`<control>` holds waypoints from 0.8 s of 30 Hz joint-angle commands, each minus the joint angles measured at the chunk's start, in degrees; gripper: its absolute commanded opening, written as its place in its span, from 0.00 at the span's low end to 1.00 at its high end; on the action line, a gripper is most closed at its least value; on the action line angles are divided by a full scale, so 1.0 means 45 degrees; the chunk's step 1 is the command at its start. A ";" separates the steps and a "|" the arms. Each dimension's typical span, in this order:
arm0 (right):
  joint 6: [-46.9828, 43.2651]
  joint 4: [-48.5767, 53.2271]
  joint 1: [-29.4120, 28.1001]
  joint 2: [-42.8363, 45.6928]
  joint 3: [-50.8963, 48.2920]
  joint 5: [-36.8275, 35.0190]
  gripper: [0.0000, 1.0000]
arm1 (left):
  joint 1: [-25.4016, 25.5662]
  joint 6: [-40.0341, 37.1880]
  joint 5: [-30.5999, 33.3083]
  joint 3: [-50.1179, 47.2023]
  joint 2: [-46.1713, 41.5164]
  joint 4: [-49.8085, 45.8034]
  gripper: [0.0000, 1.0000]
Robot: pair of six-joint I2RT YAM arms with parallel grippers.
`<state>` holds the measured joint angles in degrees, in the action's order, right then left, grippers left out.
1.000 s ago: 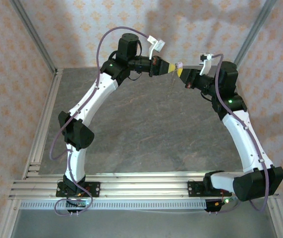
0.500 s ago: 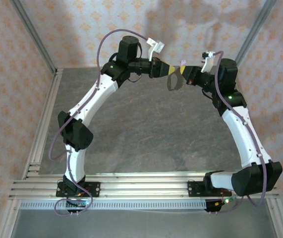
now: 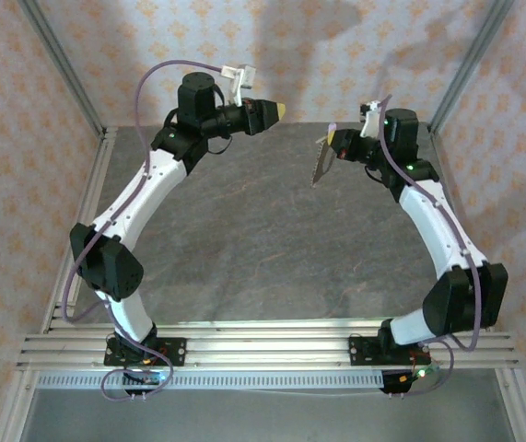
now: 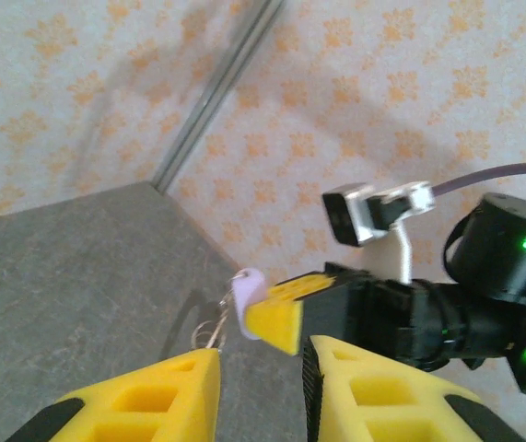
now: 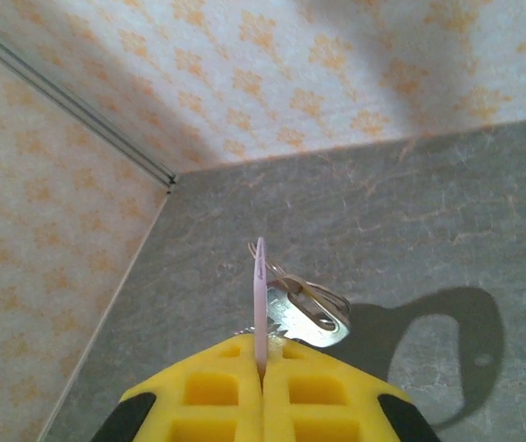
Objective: Put the keys on the keyring
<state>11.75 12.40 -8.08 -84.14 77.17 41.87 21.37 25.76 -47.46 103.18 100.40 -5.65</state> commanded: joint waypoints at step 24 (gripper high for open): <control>0.2060 -0.3324 -0.1512 -0.3553 -0.2734 0.0004 0.00 | -0.0339 0.1009 0.0762 -0.2570 -0.1809 0.1568 0.31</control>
<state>18.37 2.17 -14.28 -104.12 68.38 43.40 19.86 29.43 -44.51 92.55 95.57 -1.85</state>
